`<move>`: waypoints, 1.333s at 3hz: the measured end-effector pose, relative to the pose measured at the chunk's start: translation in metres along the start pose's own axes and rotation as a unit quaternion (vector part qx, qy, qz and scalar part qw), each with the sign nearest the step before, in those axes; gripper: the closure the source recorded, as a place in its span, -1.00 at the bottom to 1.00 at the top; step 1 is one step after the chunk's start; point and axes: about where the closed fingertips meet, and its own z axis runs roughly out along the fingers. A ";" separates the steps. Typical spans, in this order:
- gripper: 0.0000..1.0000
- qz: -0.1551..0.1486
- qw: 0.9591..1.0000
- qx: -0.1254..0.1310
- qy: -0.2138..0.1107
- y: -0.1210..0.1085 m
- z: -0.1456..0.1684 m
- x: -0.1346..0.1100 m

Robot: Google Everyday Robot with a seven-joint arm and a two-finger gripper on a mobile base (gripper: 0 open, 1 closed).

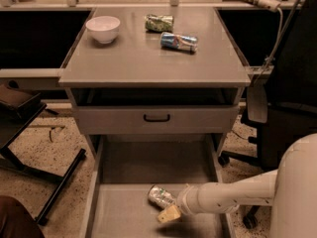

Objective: Pick 7up can from middle drawer and place on counter

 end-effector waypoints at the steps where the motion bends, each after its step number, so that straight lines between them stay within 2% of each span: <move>1: -1.00 -0.016 1.000 -0.017 -0.001 0.018 0.011 -0.013; 2: -1.00 -0.028 0.999 -0.028 0.000 0.032 0.022 -0.026; 3: -0.94 -0.032 0.999 -0.025 0.009 0.034 0.035 -0.032; 4: -0.57 -0.035 0.999 -0.026 0.010 0.035 0.036 -0.033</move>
Offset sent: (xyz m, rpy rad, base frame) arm 0.0013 0.0730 0.0019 0.0221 0.0033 0.1169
